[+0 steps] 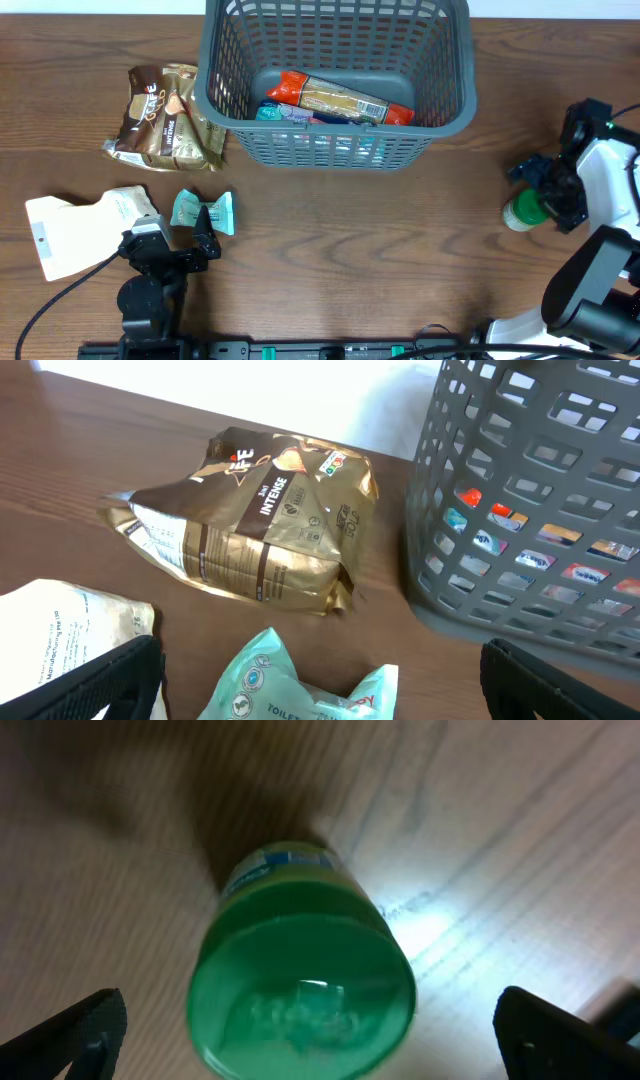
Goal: Pack container
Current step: 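Lower the right gripper over the green-capped Knorr jar and grasp it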
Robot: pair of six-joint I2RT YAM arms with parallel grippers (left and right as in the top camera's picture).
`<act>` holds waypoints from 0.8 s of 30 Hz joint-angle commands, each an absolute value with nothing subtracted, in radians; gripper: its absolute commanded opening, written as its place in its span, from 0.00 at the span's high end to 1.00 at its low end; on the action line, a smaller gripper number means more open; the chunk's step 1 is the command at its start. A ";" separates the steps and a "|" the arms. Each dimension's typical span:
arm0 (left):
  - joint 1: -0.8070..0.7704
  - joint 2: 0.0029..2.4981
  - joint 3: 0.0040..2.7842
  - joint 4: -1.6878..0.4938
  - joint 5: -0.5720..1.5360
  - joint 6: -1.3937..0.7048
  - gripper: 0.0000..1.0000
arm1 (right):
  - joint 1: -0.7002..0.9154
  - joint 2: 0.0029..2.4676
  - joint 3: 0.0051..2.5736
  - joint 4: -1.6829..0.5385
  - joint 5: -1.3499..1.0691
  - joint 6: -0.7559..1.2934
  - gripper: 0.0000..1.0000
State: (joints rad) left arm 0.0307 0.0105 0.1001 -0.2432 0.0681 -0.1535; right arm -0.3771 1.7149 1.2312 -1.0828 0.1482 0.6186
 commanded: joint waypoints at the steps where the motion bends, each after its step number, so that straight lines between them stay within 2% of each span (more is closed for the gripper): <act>1: 0.027 0.004 0.084 -0.274 0.064 -0.152 0.02 | -0.381 1.715 1.177 -1.045 0.145 0.632 0.01; 15: 0.027 0.004 0.084 -0.274 0.064 -0.152 0.01 | -0.381 1.715 1.023 -0.831 0.138 0.605 0.01; 24: 0.027 0.004 0.084 -0.274 0.064 -0.152 0.01 | -0.381 1.715 1.018 -0.791 0.123 0.605 0.01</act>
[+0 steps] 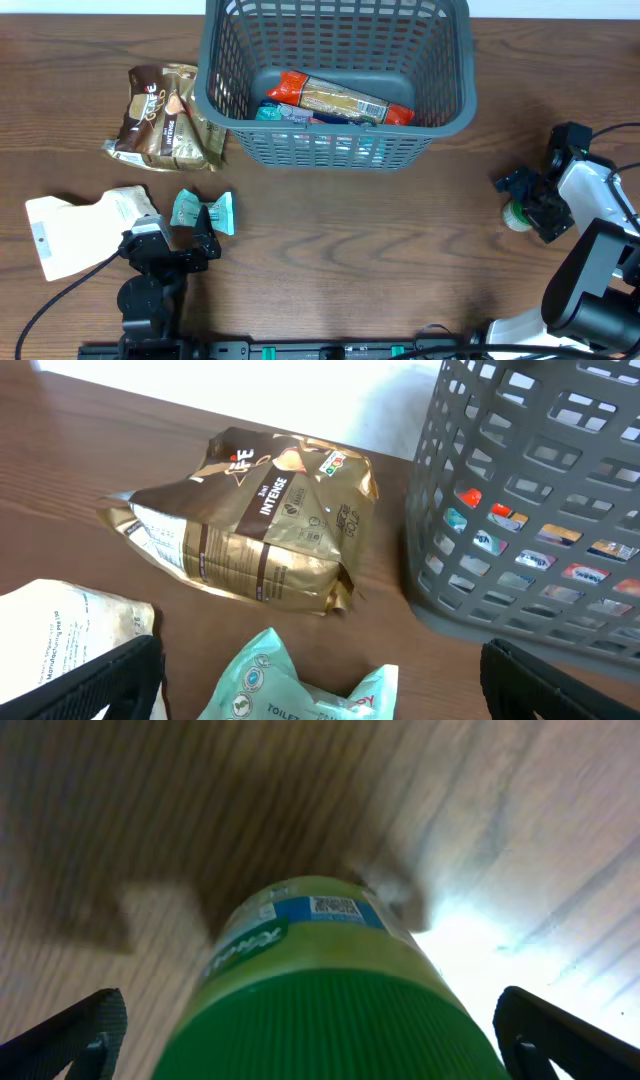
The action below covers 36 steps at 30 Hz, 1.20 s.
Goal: Pack container
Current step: 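Lower the right gripper over the green-capped Knorr jar and grasp it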
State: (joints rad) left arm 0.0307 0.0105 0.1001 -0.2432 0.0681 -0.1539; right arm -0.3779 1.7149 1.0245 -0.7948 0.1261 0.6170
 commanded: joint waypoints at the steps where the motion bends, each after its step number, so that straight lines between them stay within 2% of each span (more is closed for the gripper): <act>1: 0.027 0.004 0.084 -0.274 0.064 -0.152 0.01 | -0.381 1.715 1.018 -0.788 0.123 0.605 0.02; 36: 0.027 0.004 0.084 -0.274 0.064 -0.152 0.01 | -0.381 1.715 0.984 -0.751 0.124 0.605 0.03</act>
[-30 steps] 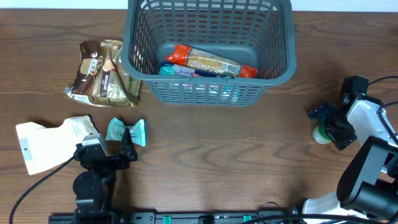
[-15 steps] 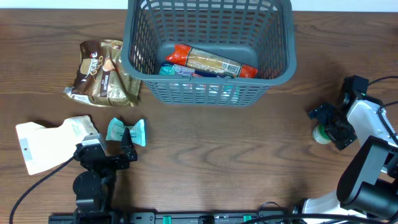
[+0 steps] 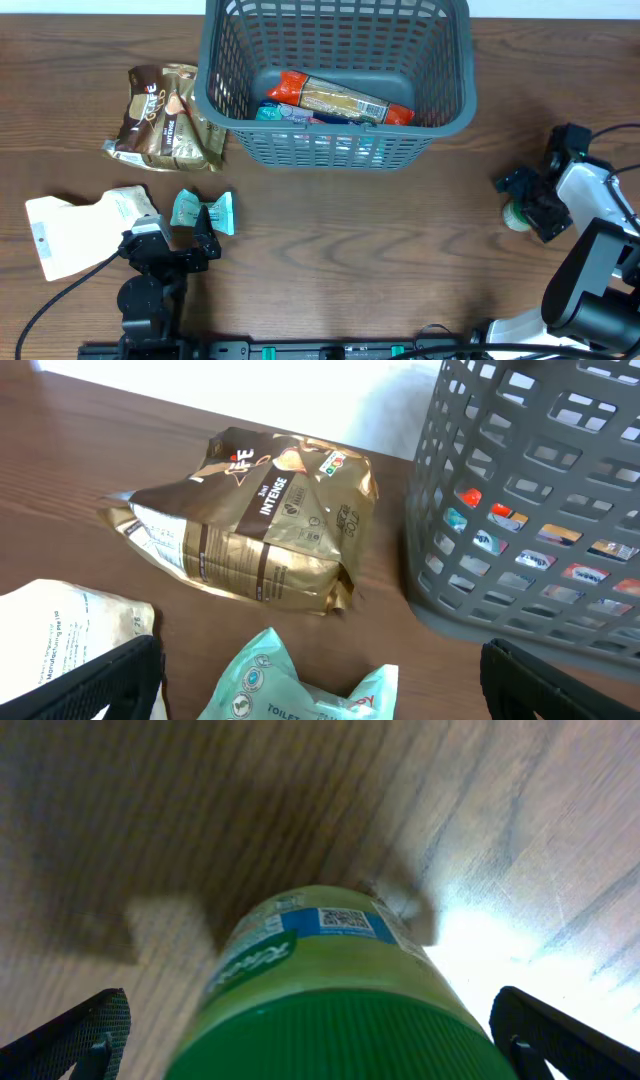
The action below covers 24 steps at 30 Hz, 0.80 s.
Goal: Pack container
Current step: 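Lower the right gripper over the green-capped Knorr jar and grasp it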
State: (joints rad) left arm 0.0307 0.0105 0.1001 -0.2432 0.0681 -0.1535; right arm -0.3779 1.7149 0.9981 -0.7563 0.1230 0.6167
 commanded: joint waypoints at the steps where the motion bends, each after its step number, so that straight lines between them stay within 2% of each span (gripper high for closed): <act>1: 0.027 0.004 0.084 -0.274 0.064 -0.152 0.01 | -0.381 1.715 0.982 -0.750 0.124 0.605 0.05; 3: 0.027 0.004 0.084 -0.274 0.064 -0.152 0.02 | -0.381 1.715 0.979 -0.748 0.124 0.605 0.12; 4: 0.027 0.004 0.084 -0.274 0.064 -0.152 0.01 | -0.381 1.715 0.978 -0.748 0.125 0.605 0.20; 6: 0.027 0.004 0.084 -0.274 0.064 -0.152 0.01 | -0.381 1.715 0.976 -0.748 0.125 0.605 0.49; 10: 0.027 0.004 0.084 -0.274 0.064 -0.152 0.01 | -0.381 1.715 0.974 -0.748 0.124 0.605 0.99; 24: 0.027 0.004 0.084 -0.274 0.064 -0.152 0.01 | -0.381 1.712 0.974 -0.756 0.123 0.589 0.99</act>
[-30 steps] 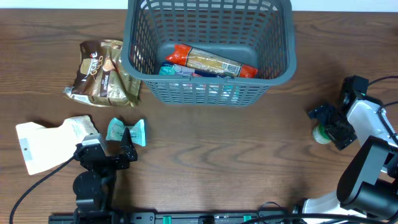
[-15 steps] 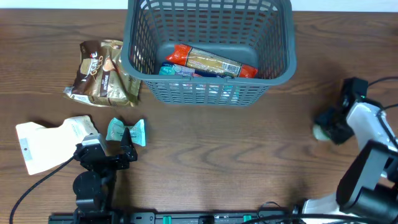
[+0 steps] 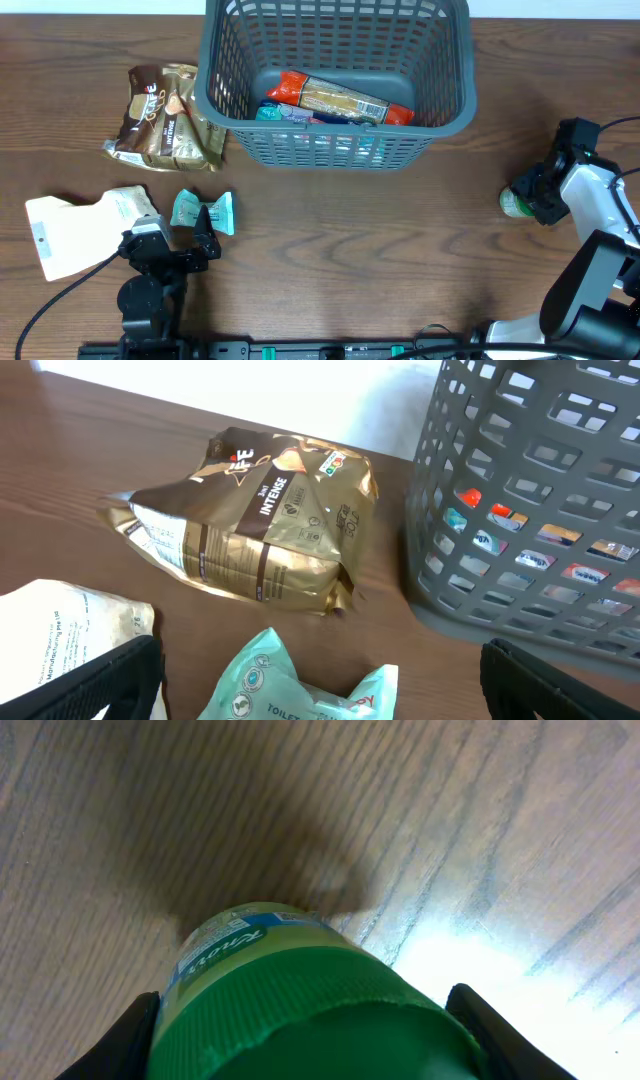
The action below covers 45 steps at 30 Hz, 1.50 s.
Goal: Pack container
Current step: 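Lower the right gripper over the green-capped Knorr jar and grasp it, then lift the Knorr jar with the right gripper and place it in the basket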
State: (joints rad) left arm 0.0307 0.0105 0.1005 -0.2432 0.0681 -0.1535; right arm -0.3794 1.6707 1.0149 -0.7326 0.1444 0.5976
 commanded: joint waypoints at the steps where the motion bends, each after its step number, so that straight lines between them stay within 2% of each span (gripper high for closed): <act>1: 0.027 0.004 0.084 -0.274 0.064 -0.152 0.01 | -0.381 1.712 0.974 -0.756 0.123 0.589 0.94; 3: 0.027 0.004 0.084 -0.274 0.064 -0.152 0.01 | -0.381 1.712 0.974 -0.756 0.123 0.586 0.53; 4: 0.027 0.004 0.084 -0.274 0.064 -0.152 0.01 | -0.381 1.712 0.974 -0.756 0.123 0.586 0.26; 5: 0.027 0.004 0.084 -0.274 0.064 -0.152 0.01 | -0.381 1.712 0.974 -0.756 0.123 0.586 0.08; 6: 0.027 0.004 0.084 -0.274 0.064 -0.152 0.02 | -0.381 1.712 0.974 -0.755 0.123 0.586 0.01; 15: 0.027 0.004 0.084 -0.274 0.064 -0.152 0.01 | -0.380 1.712 0.974 -0.731 0.122 0.586 0.01; 18: 0.027 0.004 0.084 -0.274 0.064 -0.152 0.01 | -0.380 1.712 0.974 -0.728 0.120 0.586 0.16; 22: 0.027 0.004 0.084 -0.274 0.064 -0.152 0.01 | -0.380 1.712 0.974 -0.727 0.104 0.586 0.53; 26: 0.027 0.004 0.084 -0.274 0.064 -0.152 0.02 | -0.380 1.712 0.974 -0.725 0.100 0.586 0.69; 27: 0.027 0.004 0.084 -0.274 0.064 -0.152 0.01 | -0.380 1.712 0.974 -0.725 0.100 0.585 0.77; 28: 0.027 0.004 0.084 -0.274 0.064 -0.152 0.01 | -0.380 1.712 0.974 -0.725 0.099 0.580 0.95; 29: 0.027 0.004 0.084 -0.274 0.064 -0.152 0.01 | -0.380 1.712 0.974 -0.725 0.099 0.577 0.99; 37: 0.027 0.004 0.084 -0.274 0.064 -0.152 0.01 | -0.379 1.705 1.005 -0.726 0.004 0.514 0.99; 45: 0.027 0.004 0.084 -0.274 0.064 -0.152 0.01 | -0.378 1.610 1.204 -0.813 -0.012 0.479 0.99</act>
